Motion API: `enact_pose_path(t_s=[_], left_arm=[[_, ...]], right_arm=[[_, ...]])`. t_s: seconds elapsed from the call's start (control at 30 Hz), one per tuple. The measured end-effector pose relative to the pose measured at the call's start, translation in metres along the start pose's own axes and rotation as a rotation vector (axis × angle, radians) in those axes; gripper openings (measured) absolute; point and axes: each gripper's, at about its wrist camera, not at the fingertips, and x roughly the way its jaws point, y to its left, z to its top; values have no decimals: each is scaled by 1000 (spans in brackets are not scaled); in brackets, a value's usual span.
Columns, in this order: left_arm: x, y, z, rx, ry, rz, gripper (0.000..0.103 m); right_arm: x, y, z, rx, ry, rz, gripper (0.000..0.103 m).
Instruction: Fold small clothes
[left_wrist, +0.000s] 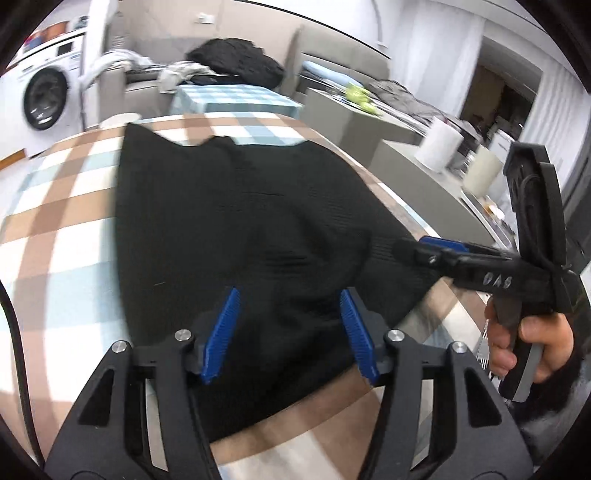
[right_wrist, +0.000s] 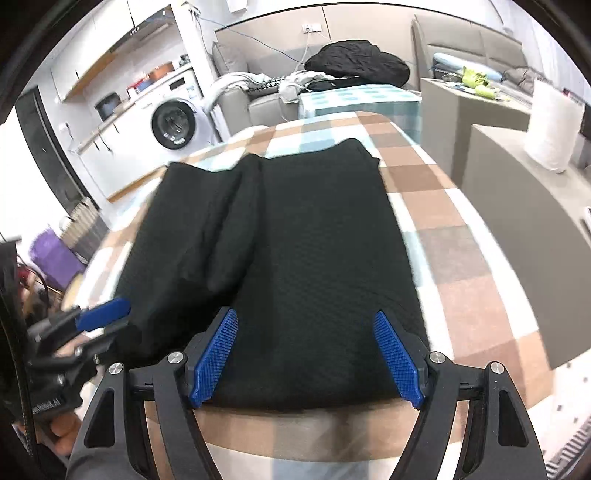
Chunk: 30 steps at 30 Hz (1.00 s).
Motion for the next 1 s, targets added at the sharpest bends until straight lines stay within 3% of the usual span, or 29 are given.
enact_pose_path(t_s=[0.2,0.33,0.53,0.6,0.63,0.67,0.77,0.83,0.87,0.9,1.0], left_arm=[[-40,47,-8,-113,-54,77,56],[-44,68,-11,-150,-50,114,56],[-43,76,-15,-161,-39,139,56],[-38,74,-14,-161,-32,144,56],[-37,74,-14,-162,-31,144,56],[-37,74,-13,-166,-33,142,56],[-38,71,-9,-157,-43,136,56],[-36,69,-8,-146,-36,129,56],[-34,68,-8,-141,-30,124,56],[-28,66,-9,-131,-16,121,56],[-12,58,-13,-101,43,99,56]], right_arm=[[13,5,15,106,44,212,78],[32,14,19,180,96,322,78],[56,23,15,242,178,398,77],[59,26,12,224,188,368,39],[59,25,10,222,191,363,15],[54,24,10,223,176,382,14],[27,20,8,268,112,549,13],[16,14,0,278,104,533,13],[17,12,-4,270,119,485,13],[22,9,-11,234,154,376,13],[34,4,-21,205,224,253,21]])
